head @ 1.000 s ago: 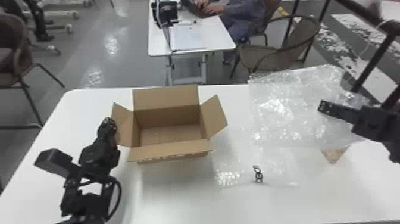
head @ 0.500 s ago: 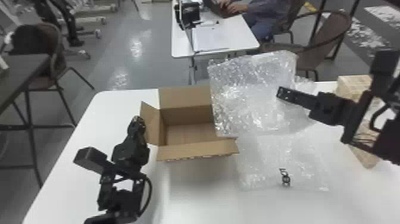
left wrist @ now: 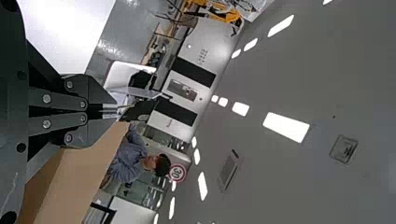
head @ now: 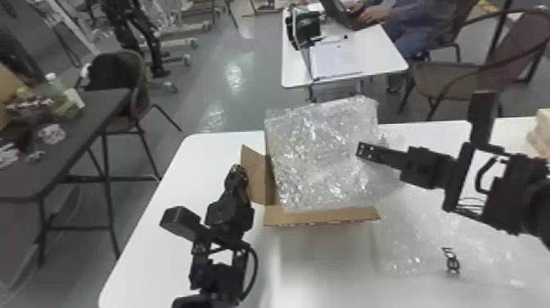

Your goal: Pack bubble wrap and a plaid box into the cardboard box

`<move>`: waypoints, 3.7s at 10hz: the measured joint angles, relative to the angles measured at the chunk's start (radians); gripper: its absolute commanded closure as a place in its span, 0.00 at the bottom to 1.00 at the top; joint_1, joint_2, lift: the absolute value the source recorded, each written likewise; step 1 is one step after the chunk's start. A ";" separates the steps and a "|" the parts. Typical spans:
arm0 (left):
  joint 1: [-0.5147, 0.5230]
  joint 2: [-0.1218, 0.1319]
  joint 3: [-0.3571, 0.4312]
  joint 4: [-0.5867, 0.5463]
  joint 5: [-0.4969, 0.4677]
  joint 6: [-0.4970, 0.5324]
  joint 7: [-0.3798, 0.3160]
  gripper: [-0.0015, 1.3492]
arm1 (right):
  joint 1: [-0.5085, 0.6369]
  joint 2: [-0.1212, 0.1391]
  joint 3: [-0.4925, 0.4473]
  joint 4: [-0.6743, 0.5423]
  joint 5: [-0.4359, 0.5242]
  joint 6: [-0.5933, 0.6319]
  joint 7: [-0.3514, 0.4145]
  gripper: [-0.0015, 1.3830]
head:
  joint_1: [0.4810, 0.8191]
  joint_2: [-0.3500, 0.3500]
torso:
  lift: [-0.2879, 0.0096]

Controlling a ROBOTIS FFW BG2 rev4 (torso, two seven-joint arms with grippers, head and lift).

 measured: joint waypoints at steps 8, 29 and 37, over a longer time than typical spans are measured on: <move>-0.001 0.016 -0.028 0.000 0.040 -0.033 0.000 0.89 | -0.036 0.029 0.094 0.373 0.159 -0.357 0.106 0.37 | 0.63 0.91 | 0.60; 0.029 0.019 0.005 -0.001 0.079 -0.025 -0.001 0.89 | 0.588 0.029 -0.711 -0.082 0.372 -0.997 0.194 0.11 | 0.63 0.29 | 0.60; 0.032 0.016 0.006 0.000 0.089 -0.027 -0.001 0.89 | 0.436 0.029 -0.767 0.323 0.387 -1.189 0.201 0.11 | 0.63 0.21 | 0.60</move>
